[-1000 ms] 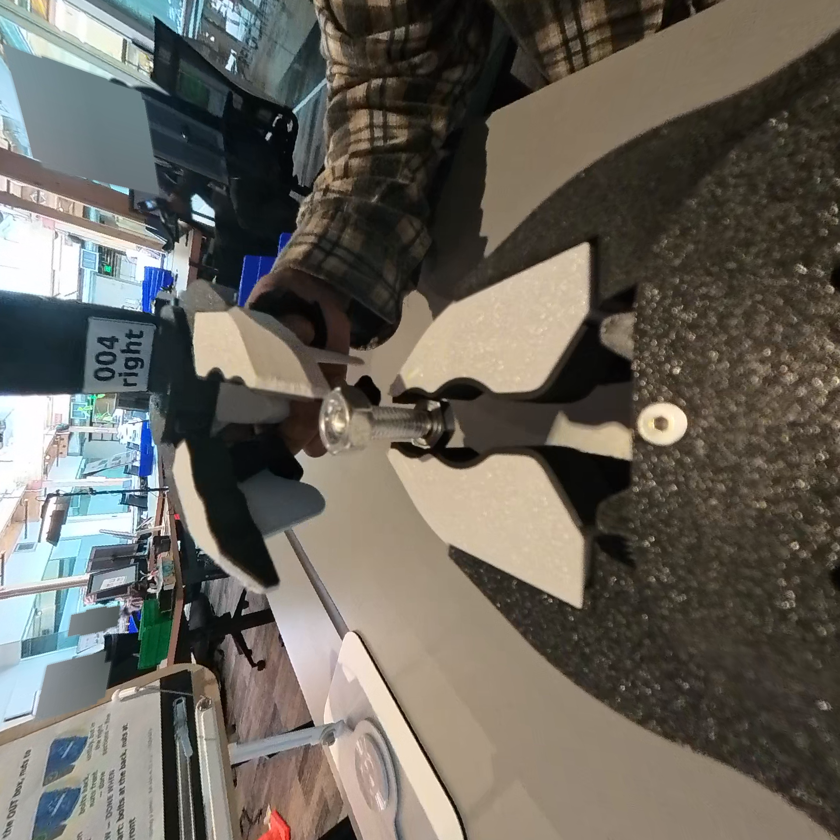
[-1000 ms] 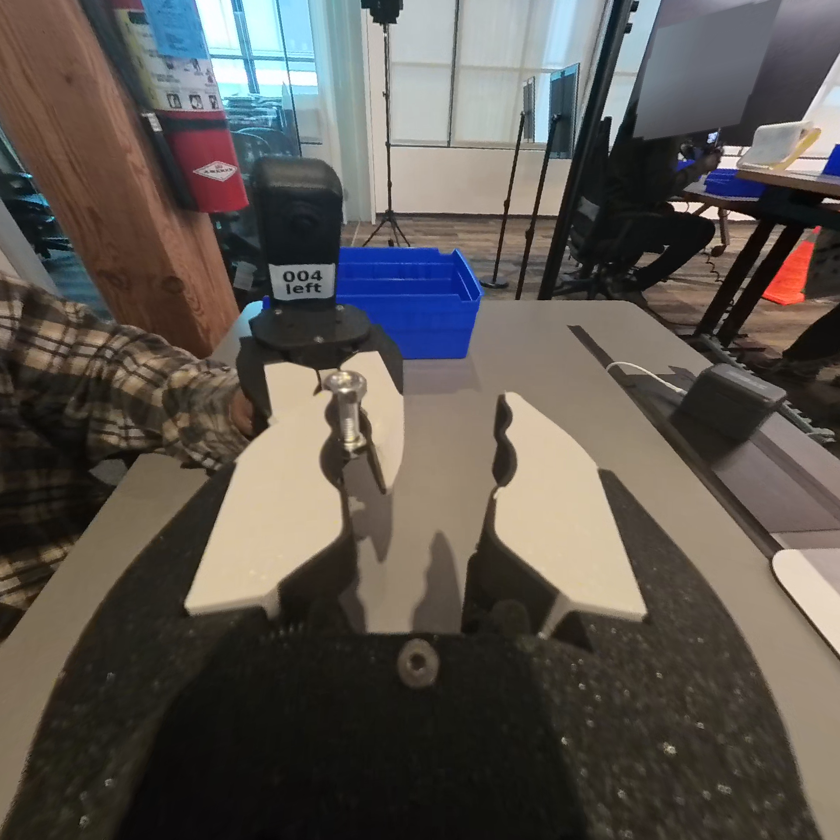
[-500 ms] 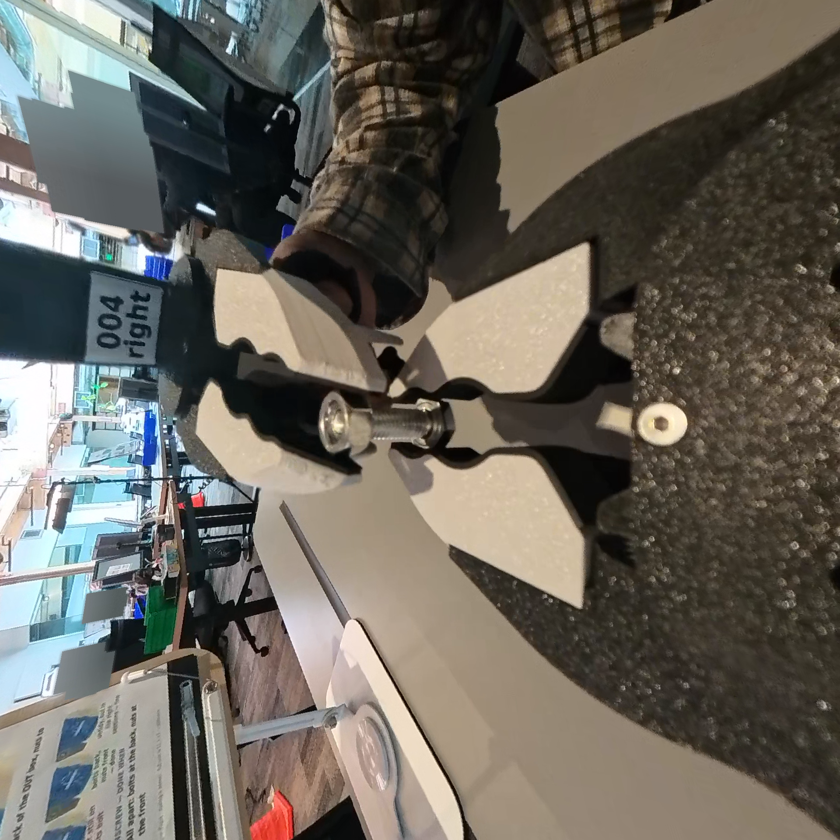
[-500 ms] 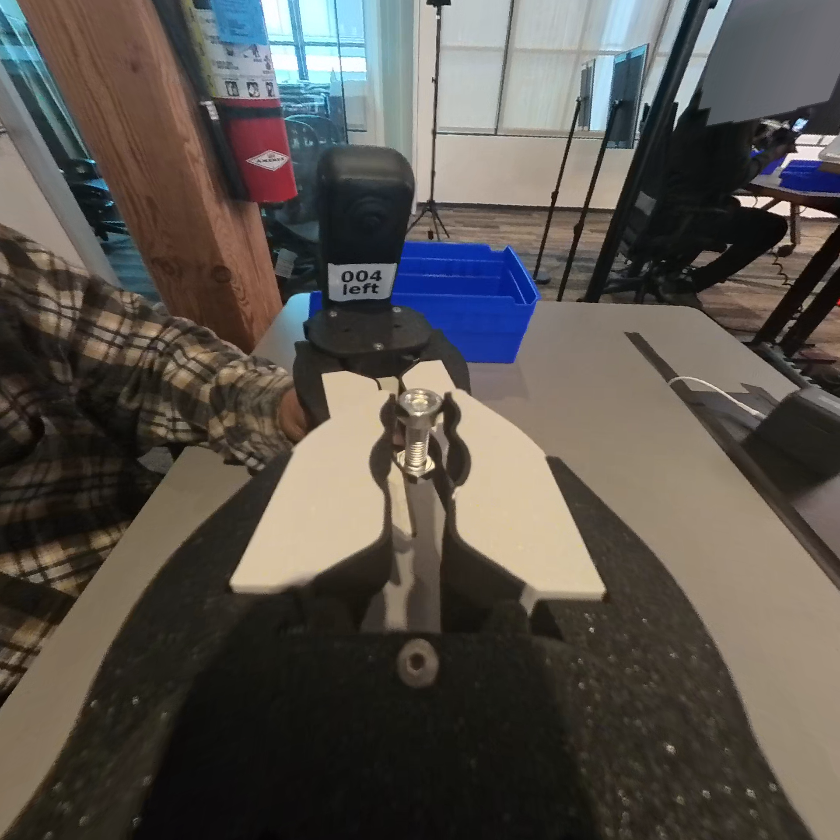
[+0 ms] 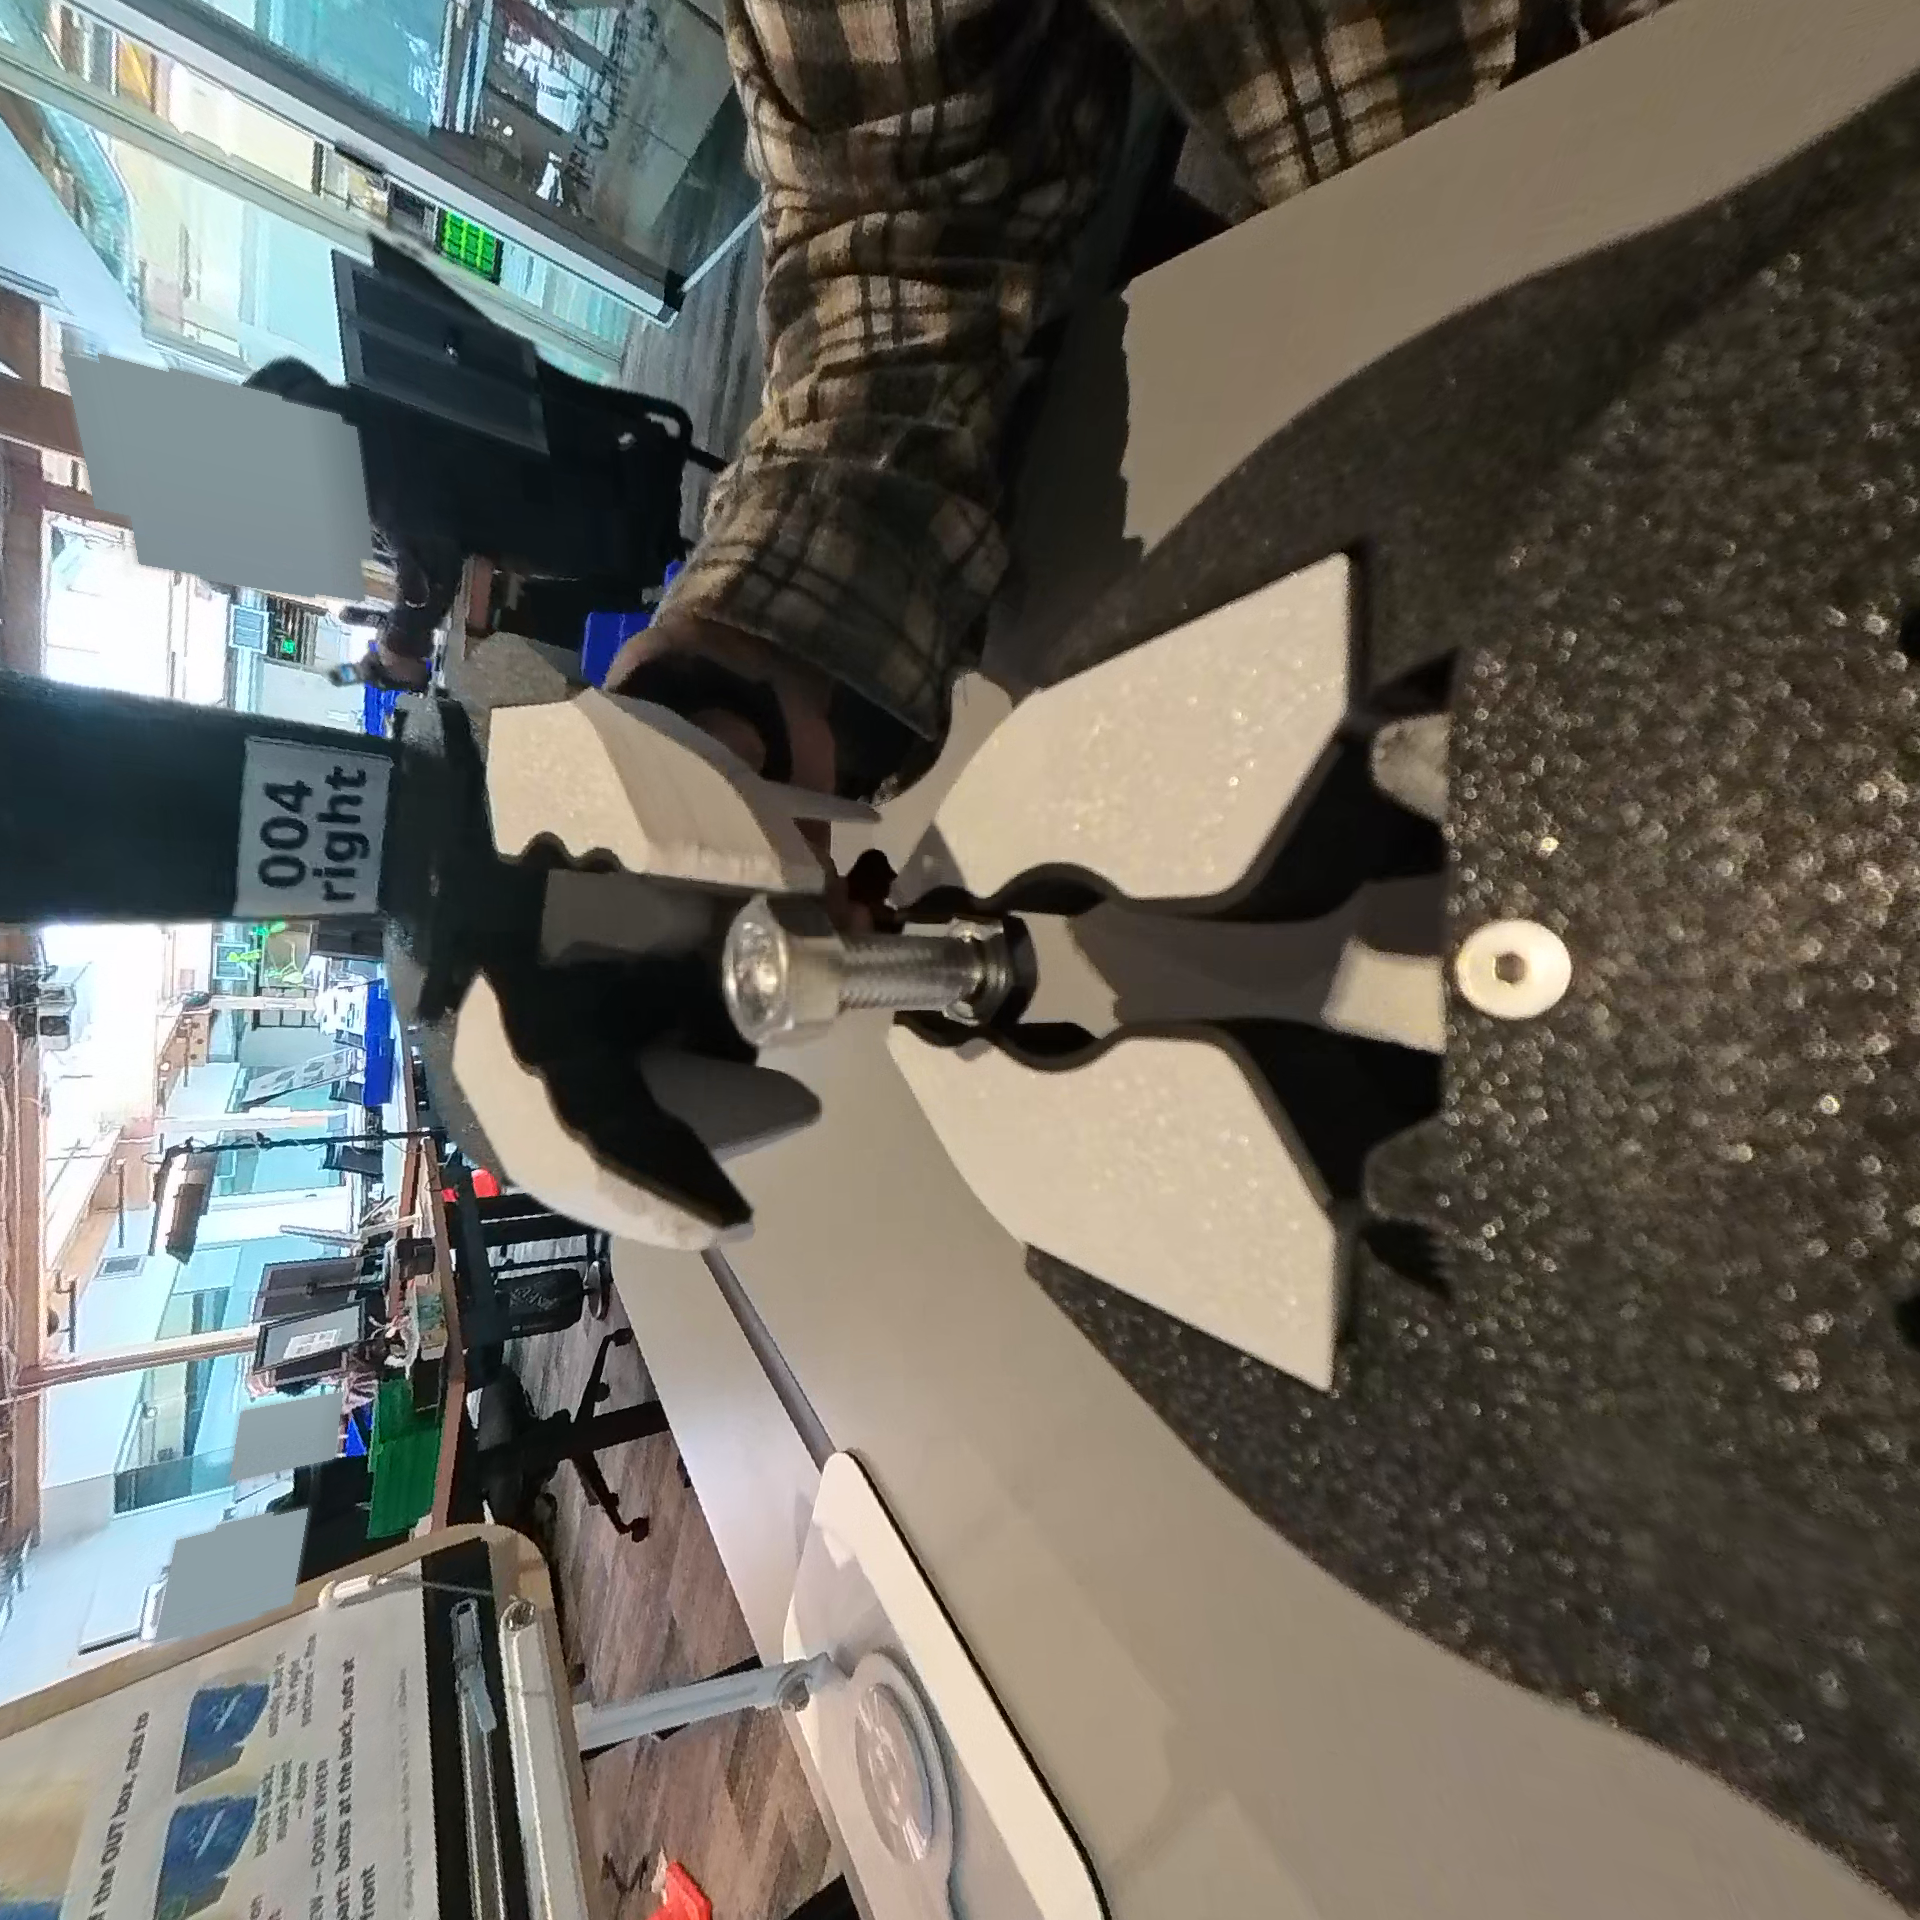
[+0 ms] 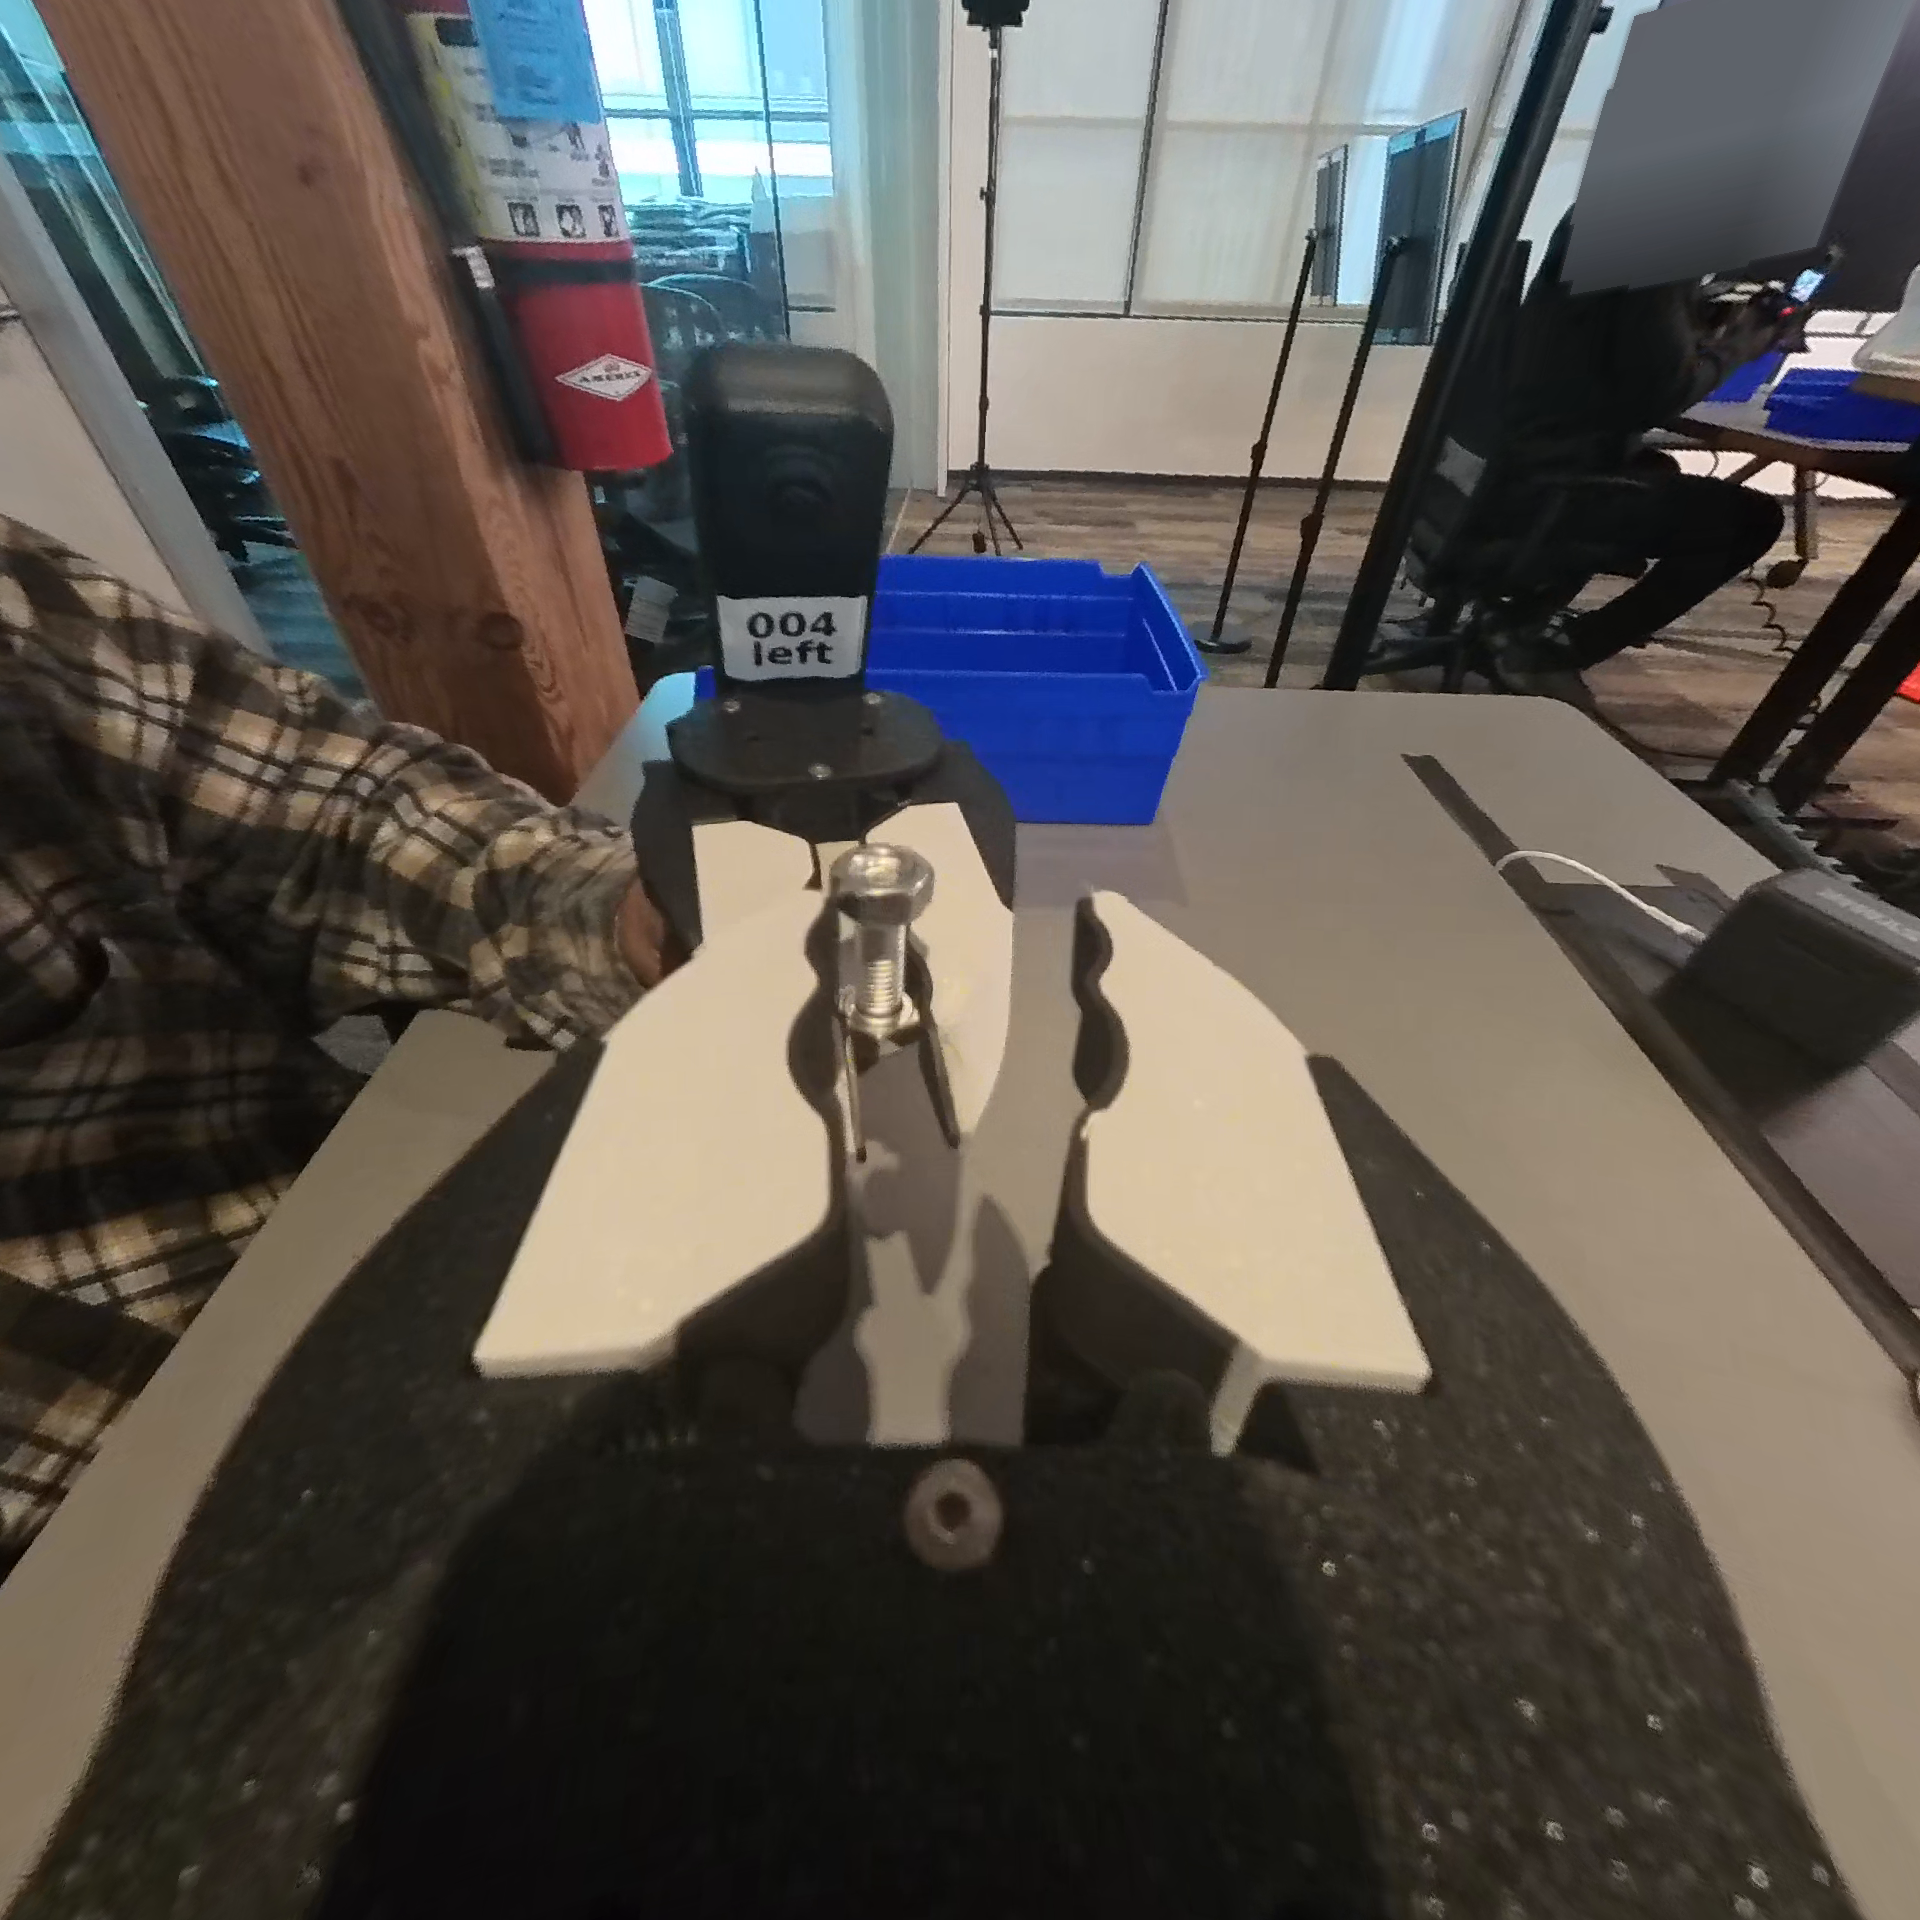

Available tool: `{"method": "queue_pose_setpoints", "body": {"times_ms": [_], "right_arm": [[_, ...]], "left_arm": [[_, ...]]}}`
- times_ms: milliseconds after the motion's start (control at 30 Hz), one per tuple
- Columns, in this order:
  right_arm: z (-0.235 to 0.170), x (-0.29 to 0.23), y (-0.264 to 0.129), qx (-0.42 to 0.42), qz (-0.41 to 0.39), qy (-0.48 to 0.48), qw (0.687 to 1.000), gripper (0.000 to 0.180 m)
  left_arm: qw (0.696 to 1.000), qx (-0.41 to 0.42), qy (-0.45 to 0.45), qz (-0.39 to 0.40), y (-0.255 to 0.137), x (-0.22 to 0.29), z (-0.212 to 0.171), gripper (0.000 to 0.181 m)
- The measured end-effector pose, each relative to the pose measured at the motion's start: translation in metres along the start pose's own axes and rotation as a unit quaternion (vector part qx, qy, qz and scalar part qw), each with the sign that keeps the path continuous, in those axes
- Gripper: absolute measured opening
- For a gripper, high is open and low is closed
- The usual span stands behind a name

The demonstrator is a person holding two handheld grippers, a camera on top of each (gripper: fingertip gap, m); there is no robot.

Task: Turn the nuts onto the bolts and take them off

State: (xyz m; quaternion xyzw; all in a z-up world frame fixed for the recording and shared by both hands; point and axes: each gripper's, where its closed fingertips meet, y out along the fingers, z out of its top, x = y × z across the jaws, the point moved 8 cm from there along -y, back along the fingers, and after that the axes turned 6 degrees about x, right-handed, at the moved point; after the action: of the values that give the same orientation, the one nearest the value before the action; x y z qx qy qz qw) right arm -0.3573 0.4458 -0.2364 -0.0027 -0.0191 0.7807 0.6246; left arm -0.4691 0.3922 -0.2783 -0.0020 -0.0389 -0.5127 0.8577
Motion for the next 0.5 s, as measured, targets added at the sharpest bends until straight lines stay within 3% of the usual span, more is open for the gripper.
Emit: {"method": "queue_pose_setpoints", "body": {"times_ms": [167, 500], "right_arm": [[0.002, 0.004, -0.007, -0.002, -0.020, -0.002, 1.000, 0.040], [0.002, 0.000, 0.002, -0.002, -0.031, -0.001, 1.000, 0.053]], "left_arm": [[1.000, 0.005, 0.003, 0.002, -0.001, 0.000, 0.002, 0.015], [1.000, -0.003, 0.003, 0.009, 0.000, -0.001, 0.000, 0.015]]}}
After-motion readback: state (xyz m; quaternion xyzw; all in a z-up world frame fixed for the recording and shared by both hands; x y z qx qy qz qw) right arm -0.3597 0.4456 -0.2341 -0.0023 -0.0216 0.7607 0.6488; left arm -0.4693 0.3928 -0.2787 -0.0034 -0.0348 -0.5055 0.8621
